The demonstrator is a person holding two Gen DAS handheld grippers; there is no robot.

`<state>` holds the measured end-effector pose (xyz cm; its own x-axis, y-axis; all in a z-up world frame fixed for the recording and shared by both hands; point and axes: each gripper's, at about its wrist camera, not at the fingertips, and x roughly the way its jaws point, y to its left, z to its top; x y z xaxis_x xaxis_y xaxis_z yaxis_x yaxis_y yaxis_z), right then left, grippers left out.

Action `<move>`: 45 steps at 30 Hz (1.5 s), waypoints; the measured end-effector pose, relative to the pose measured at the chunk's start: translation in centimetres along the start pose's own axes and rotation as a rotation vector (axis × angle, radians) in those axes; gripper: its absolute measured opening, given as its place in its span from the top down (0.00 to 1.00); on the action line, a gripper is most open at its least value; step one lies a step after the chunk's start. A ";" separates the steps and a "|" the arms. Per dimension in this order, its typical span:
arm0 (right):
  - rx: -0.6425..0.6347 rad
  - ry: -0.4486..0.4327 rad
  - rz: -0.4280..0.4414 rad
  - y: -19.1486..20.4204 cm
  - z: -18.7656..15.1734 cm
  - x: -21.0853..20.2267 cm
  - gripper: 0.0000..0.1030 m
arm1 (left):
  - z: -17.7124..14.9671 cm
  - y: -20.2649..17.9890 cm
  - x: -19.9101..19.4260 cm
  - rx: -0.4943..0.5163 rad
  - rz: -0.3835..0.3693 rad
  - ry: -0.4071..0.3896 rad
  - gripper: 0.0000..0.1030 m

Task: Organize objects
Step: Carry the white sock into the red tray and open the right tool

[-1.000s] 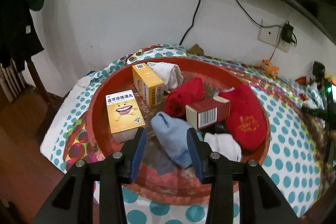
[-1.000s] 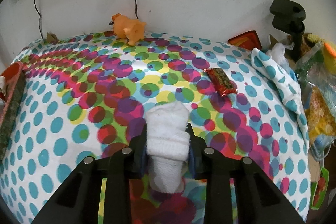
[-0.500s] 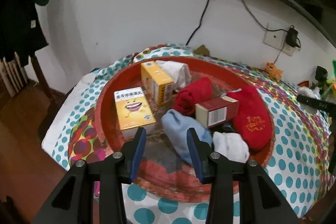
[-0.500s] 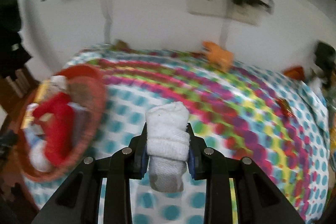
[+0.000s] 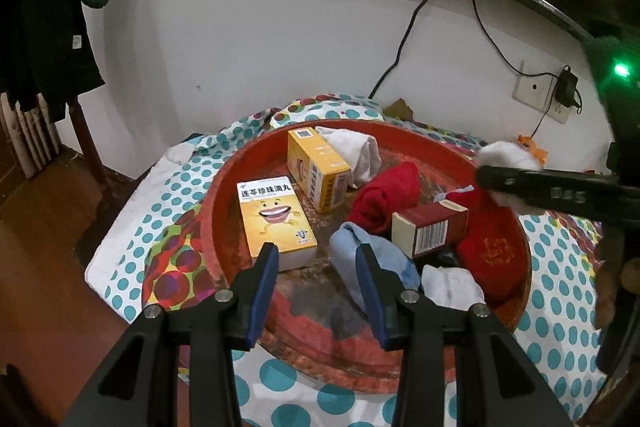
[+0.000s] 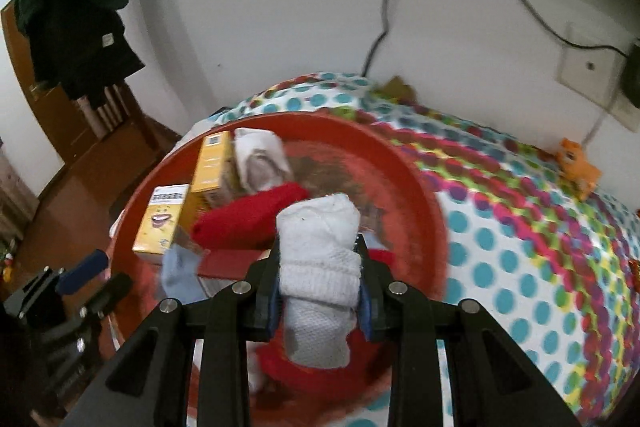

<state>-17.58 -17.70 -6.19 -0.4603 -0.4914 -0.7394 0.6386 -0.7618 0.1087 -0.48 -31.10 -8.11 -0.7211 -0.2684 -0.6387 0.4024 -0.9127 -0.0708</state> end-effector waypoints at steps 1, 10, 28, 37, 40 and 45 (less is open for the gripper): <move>-0.005 0.008 0.007 0.5 0.2 0.5 0.73 | 0.0 0.0 0.0 0.001 0.004 0.001 0.60; -0.046 0.048 -0.018 2.7 1.3 4.3 0.73 | 0.1 0.4 0.2 -0.023 -0.008 0.006 0.60; -0.085 0.042 -0.047 2.8 1.1 4.8 0.52 | -0.1 0.4 0.6 -0.045 -0.038 0.037 0.60; -0.086 -0.001 -0.062 1.7 1.2 2.0 0.42 | -0.4 -0.4 0.5 -0.009 -0.035 0.031 0.60; -0.075 -0.010 -0.064 1.1 1.2 1.1 0.42 | -0.5 -0.5 0.6 -0.005 -0.037 0.037 0.60; -0.062 -0.023 -0.078 -0.2 1.0 -0.3 0.42 | -0.6 -1.0 0.6 0.012 -0.031 0.033 0.60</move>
<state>-18.20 -17.87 -5.30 -0.5235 -0.4413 -0.7288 0.6368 -0.7710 0.0095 -0.98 -30.19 -8.87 -0.7139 -0.2299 -0.6615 0.3732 -0.9241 -0.0817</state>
